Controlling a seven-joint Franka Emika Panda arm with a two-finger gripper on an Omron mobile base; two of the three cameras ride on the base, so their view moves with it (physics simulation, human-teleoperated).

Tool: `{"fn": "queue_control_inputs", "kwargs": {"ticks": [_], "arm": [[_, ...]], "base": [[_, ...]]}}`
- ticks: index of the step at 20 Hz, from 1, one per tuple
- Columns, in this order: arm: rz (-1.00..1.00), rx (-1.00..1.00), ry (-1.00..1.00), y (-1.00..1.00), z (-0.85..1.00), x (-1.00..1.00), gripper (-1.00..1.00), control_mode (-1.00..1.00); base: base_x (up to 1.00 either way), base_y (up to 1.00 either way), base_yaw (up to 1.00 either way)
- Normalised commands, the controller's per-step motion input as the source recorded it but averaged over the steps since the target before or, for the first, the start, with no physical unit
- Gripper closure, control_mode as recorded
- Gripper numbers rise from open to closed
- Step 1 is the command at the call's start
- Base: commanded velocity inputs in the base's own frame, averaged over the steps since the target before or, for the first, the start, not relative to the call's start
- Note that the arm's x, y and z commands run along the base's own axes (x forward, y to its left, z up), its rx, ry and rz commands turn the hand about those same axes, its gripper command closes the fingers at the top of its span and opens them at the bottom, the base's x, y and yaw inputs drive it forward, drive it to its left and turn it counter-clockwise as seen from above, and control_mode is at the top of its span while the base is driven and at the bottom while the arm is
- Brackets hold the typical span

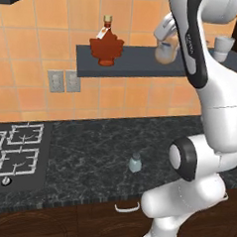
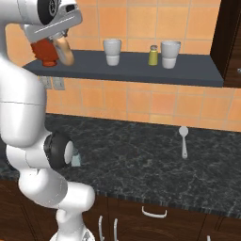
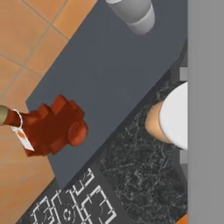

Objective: Put the shaker and condiment bottle from the counter next to their counterparts in the cabinet.

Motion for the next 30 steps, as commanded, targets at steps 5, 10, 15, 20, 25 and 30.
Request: {"fn": "queue_control_inputs", "kwargs": {"ticks": [5, 10, 15, 20, 25, 30], "arm": [[0.01, 0.00, 0.06, 0.12, 0.07, 0.30, 1.00, -1.00], [0.08, 0.00, 0.06, 0.00, 0.05, 0.28, 1.00, -1.00], [0.00, -0.04, 0.00, 0.09, -0.01, 0.09, 1.00, -1.00], [0.00, 0.00, 0.00, 0.28, 0.00, 0.35, 1.00, -1.00], [0.00, 0.00, 0.03, 0.12, 0.00, 0.36, 1.00, -1.00], [0.00, 0.03, 0.09, 0.00, 0.00, 0.37, 1.00, -1.00]], "base": [[0.00, 0.00, 0.00], [0.00, 0.00, 0.00], [0.00, 0.00, 0.00], [0.00, 0.00, 0.00], [0.00, 0.00, 0.00], [0.00, 0.00, 0.00]]}}
